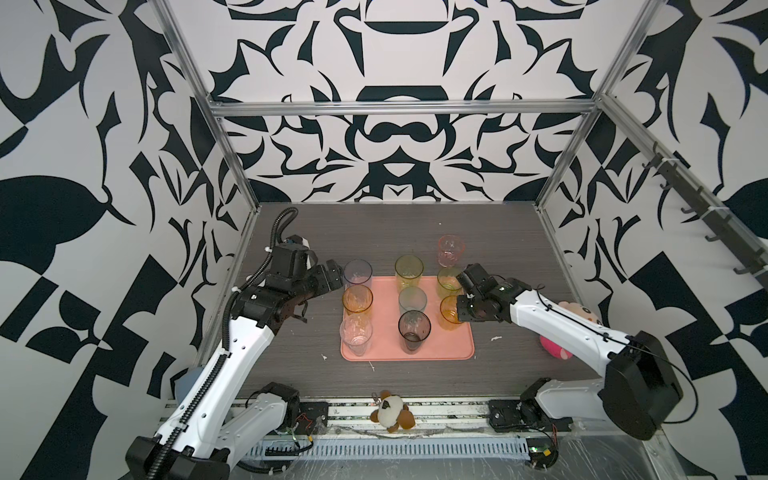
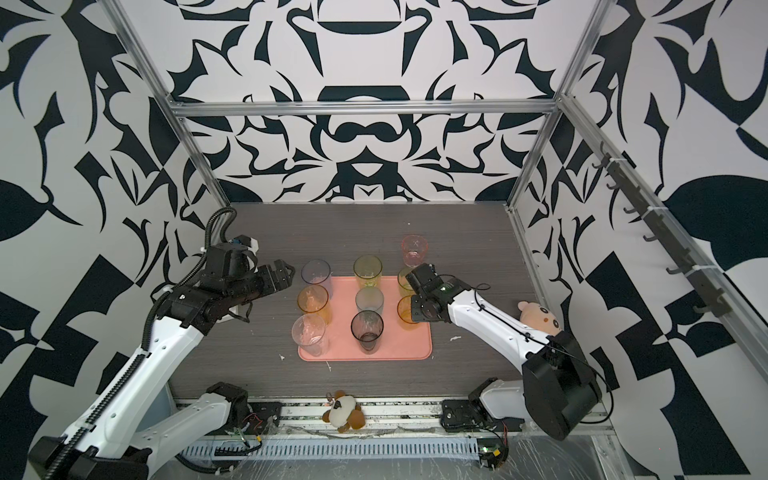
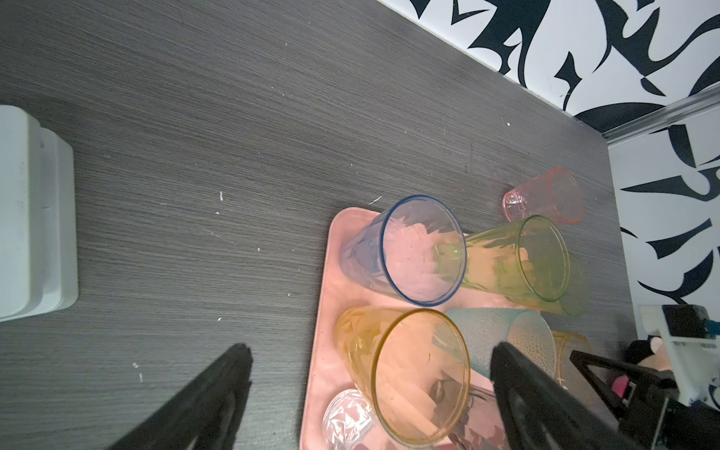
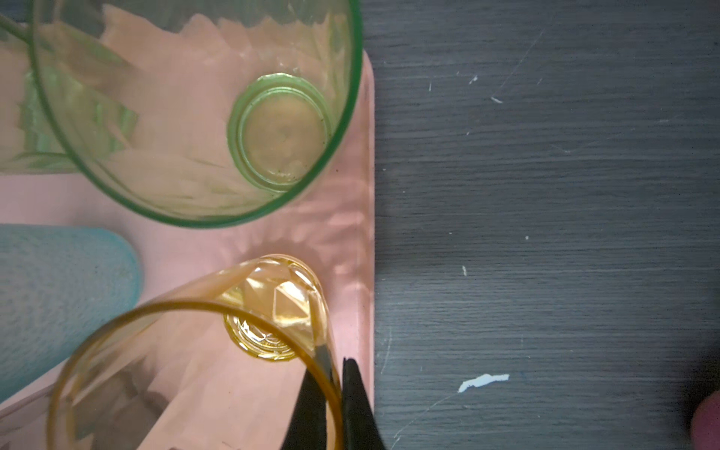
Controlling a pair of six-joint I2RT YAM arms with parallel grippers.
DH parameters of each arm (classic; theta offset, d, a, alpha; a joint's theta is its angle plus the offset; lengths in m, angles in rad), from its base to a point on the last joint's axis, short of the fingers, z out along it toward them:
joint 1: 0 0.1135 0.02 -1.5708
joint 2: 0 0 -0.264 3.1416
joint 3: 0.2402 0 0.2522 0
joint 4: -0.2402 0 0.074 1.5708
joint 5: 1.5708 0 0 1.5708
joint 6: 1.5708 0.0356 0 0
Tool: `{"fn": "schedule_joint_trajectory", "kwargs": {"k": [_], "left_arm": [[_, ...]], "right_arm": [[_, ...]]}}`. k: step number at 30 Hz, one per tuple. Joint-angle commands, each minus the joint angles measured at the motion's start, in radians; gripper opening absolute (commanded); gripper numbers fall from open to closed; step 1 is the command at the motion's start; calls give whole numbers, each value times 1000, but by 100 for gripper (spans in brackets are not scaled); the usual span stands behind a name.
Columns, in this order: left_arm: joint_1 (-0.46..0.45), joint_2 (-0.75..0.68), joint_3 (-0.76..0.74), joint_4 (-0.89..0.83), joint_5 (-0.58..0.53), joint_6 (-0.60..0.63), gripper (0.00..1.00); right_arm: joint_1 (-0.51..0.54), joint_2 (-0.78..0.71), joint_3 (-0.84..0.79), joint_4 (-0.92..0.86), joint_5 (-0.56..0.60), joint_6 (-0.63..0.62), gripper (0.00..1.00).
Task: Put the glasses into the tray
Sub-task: 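Open the right gripper to release the yellow glass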
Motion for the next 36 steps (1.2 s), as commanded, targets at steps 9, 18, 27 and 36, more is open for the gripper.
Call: {"fn": "schedule_joint_trajectory", "kwargs": {"k": [9, 18, 27, 36], "left_arm": [[-2, -18, -5, -21, -2, -11, 99], [-2, -13, 11, -36, -12, -6, 99], [-2, -12, 21, -46, -24, -2, 100], [-2, -6, 26, -38, -30, 4, 99]], "right_arm": [[-5, 4, 31, -5, -1, -13, 27], [-6, -35, 131, -84, 1, -50, 44], [-7, -93, 286, -177, 62, -116, 49], [-49, -61, 442, -181, 100, -197, 50]]}}
